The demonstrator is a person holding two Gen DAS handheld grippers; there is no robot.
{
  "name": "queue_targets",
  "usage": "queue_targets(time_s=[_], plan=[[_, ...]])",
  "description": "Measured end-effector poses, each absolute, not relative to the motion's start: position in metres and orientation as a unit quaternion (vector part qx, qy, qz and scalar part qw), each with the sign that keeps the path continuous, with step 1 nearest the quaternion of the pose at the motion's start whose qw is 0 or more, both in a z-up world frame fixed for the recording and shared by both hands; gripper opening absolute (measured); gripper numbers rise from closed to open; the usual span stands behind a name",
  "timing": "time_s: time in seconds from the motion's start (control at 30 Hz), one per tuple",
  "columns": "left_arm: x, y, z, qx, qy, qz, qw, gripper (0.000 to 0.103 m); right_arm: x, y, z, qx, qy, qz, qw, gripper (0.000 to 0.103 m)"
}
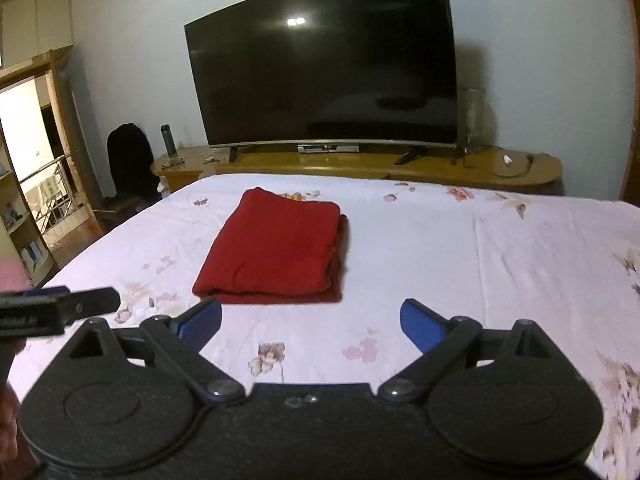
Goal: Fold small clothes
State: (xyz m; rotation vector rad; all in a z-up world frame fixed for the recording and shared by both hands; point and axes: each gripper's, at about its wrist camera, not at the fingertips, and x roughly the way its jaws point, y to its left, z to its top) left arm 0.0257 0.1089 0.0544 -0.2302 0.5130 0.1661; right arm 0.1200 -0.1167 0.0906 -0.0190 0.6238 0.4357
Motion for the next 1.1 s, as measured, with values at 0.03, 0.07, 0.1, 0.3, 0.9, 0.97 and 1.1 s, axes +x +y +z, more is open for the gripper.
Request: queue_targets(time_s=[0.03,0.07,0.1,0.3,0.9,0.97,1.1], plan=[[0.019,0.105,0.054,-0.110,0.251,0.083,0.958,0.103,0.114,-0.117,0.091,-0.010,0.303,0.214,0.929,0.095],[0.014,0.102,0.053,-0.109,0.252,0.083,0.958,0.103,0.108,-0.116,0.091,-0.013,0.300,0.216,0.929,0.095],[0.009,0.101,0.052,-0.111,0.253,0.083,0.958,0.103,0.102,-0.115,0.090,-0.018,0.298,0.218,0.929,0.095],[-0.002,0.094,0.055,-0.113,0.247,0.081,0.959,0.103,0.087,-0.119,0.089,-0.023,0.294,0.210,0.932,0.096],[0.005,0.085,0.066,-0.097,0.237,0.062,0.965,0.103,0.075,-0.124,0.097,-0.014,0.275,0.196,0.941,0.096],[0.005,0.085,0.065,-0.096,0.237,0.062,0.965,0.103,0.074,-0.123,0.098,-0.012,0.274,0.195,0.942,0.096],[0.006,0.088,0.065,-0.094,0.239,0.063,0.964,0.103,0.074,-0.119,0.099,-0.012,0.273,0.193,0.942,0.097]])
